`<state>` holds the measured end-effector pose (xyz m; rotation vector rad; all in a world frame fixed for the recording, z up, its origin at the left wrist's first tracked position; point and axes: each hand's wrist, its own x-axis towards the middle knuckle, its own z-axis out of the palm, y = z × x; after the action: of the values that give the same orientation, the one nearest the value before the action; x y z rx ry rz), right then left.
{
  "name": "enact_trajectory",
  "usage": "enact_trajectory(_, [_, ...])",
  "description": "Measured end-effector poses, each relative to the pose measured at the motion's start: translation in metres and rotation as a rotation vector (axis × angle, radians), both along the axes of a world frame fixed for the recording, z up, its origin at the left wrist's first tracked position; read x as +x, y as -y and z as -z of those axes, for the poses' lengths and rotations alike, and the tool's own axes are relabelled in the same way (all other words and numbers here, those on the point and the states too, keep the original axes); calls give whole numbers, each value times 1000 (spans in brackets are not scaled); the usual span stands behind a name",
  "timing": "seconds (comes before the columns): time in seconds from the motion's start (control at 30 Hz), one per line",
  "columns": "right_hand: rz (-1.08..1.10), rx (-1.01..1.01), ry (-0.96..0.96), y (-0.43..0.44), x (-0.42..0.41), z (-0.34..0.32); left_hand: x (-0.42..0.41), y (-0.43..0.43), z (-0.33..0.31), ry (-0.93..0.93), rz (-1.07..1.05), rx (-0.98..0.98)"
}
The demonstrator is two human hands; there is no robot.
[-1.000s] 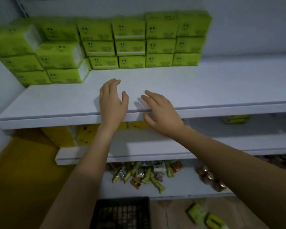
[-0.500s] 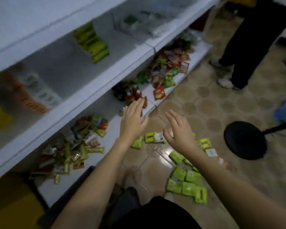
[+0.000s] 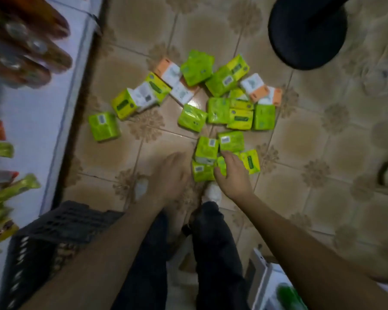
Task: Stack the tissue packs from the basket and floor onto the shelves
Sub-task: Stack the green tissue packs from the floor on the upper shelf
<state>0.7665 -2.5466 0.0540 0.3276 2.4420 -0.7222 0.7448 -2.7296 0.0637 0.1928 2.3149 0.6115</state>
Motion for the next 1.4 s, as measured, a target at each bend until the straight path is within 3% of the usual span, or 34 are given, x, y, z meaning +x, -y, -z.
enact_trajectory(0.13, [25, -27, 136, -21, 21, 134, 28, -13, 140, 162, -18, 12])
enact_trajectory(0.3, [199, -85, 177, -35, 29, 242, 20, -40, 257, 307, -69, 44])
enact_trajectory(0.47, [592, -273, 228, -37, 9, 299, -5, -81, 331, 439, -493, 230])
enact_trajectory(0.57, [824, -365, 272, -30, 1, 306, -5, -96, 333, 494, -625, 322])
enact_trajectory(0.73, [960, -492, 347, -10, 8, 245, 6, -77, 266, 394, -928, 417])
enact_trajectory(0.9, [881, -497, 400, 21, 19, 152, 4, -45, 160, 375, -893, 426])
enact_trajectory(1.1, [693, -625, 370, 51, -20, -26, -6, 0, -19, 372, -891, 466])
enact_trajectory(1.27, [441, -587, 134, 71, -49, -165, -5, 35, -156, 45, -662, 413])
enact_trajectory(1.4, [230, -654, 73, 81, -55, -236, 5, 62, -257, -246, -687, 365])
